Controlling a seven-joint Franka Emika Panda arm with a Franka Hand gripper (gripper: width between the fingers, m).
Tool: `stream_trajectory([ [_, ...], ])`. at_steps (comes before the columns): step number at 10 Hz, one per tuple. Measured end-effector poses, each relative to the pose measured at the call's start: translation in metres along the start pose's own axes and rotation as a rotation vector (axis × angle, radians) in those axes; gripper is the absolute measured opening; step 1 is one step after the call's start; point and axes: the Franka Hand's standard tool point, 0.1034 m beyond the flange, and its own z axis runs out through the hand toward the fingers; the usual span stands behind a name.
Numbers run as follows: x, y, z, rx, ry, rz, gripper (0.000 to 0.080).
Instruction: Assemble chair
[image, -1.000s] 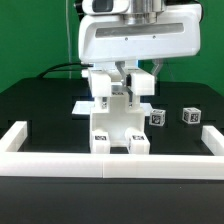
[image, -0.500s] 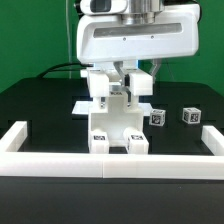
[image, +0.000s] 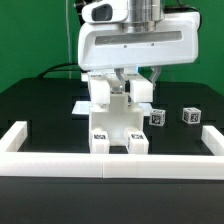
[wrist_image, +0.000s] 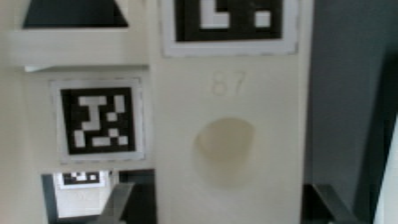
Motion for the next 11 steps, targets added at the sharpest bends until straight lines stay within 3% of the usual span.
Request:
stream_trajectory([
  [4, -0.0005, 0.0016, 0.0067, -0.003, -0.004, 0.001, 0.029],
  [5, -0.0006, 0.0017, 0.0069, -0.003, -0.005, 0.001, 0.04],
  [6, -0.0007, 0.0018, 0.0071, -0.003, -0.005, 0.001, 0.04],
  [8, -0.0008, 0.0018, 0.0074, -0.003, -0.006, 0.001, 0.0626],
  [11, -0.0009, 0.0019, 0.0077, -0.003, -0.006, 0.001, 0.0648],
])
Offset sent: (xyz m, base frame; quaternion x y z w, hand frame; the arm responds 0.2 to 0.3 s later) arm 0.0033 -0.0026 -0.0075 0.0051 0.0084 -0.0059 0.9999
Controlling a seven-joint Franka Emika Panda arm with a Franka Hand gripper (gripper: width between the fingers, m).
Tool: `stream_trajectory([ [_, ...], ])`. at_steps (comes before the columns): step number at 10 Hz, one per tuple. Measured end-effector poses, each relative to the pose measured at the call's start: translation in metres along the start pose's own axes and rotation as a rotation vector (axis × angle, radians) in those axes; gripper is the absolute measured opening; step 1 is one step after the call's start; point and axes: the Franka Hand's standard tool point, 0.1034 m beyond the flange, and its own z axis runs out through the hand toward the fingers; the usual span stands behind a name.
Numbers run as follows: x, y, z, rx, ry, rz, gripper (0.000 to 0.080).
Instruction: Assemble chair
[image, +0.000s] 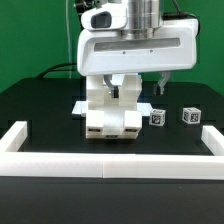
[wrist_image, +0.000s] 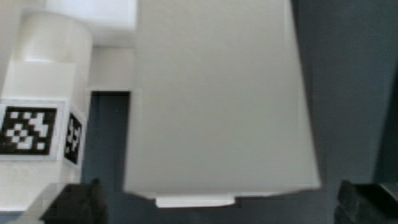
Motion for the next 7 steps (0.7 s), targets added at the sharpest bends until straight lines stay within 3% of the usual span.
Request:
stream_trajectory([
  [2, -0.001, 0.0, -0.007, 0.002, 0.008, 0.002, 0.0649],
  [4, -0.013, 0.0, -0.021, 0.01, 0.018, 0.006, 0.0649],
  [7, -0.026, 0.014, -0.035, 0.021, 0.026, 0.015, 0.0649],
])
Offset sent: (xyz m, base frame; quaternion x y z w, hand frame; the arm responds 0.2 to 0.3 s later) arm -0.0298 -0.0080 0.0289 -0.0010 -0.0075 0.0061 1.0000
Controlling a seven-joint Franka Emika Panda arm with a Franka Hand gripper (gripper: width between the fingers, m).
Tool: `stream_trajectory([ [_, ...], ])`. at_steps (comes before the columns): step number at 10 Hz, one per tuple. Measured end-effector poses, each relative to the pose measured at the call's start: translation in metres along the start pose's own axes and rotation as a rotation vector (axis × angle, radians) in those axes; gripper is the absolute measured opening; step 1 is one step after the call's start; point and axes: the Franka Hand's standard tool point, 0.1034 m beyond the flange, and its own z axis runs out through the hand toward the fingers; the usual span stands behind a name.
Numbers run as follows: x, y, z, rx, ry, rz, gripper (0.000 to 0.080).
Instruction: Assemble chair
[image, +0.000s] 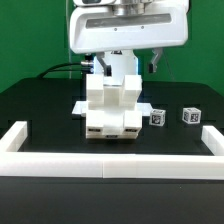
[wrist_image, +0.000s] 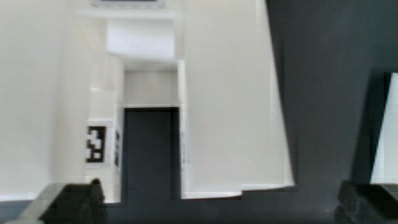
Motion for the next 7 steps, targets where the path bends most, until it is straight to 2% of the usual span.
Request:
stream_trajectory([
  [3, 0.002, 0.0, 0.001, -0.002, 0.002, -0.007, 0.0649],
  [5, -0.005, 0.004, 0.003, -0.003, 0.0, -0.024, 0.0649],
  [7, -0.008, 0.002, -0.01, 0.003, 0.011, -0.023, 0.0649],
])
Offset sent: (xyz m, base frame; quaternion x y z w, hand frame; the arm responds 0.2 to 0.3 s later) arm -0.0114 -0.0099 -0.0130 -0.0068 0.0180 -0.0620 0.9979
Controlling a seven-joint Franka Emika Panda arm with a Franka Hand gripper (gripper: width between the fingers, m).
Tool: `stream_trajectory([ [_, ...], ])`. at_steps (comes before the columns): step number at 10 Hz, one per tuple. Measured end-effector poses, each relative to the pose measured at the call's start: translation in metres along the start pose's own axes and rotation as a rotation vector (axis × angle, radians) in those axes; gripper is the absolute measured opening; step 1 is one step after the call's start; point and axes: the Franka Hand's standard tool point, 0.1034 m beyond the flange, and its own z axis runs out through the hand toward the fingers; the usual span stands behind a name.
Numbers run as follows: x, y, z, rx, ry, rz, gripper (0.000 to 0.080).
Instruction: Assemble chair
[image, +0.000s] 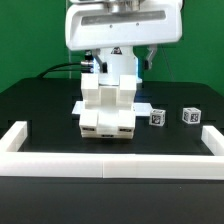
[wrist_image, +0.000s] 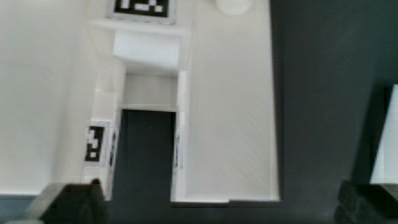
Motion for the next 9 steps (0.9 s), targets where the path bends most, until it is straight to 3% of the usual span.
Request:
stream_trajectory([
  [2, -0.004, 0.006, -0.006, 0.001, 0.009, 0.014, 0.0649],
  [4, -0.012, 0.024, 0.003, -0.019, 0.042, 0.042, 0.0649],
  [7, -0.011, 0.021, 0.005, -0.017, 0.034, 0.037, 0.0649],
  [9, -0.01, 0.025, 0.02, -0.027, 0.022, 0.034, 0.0649],
])
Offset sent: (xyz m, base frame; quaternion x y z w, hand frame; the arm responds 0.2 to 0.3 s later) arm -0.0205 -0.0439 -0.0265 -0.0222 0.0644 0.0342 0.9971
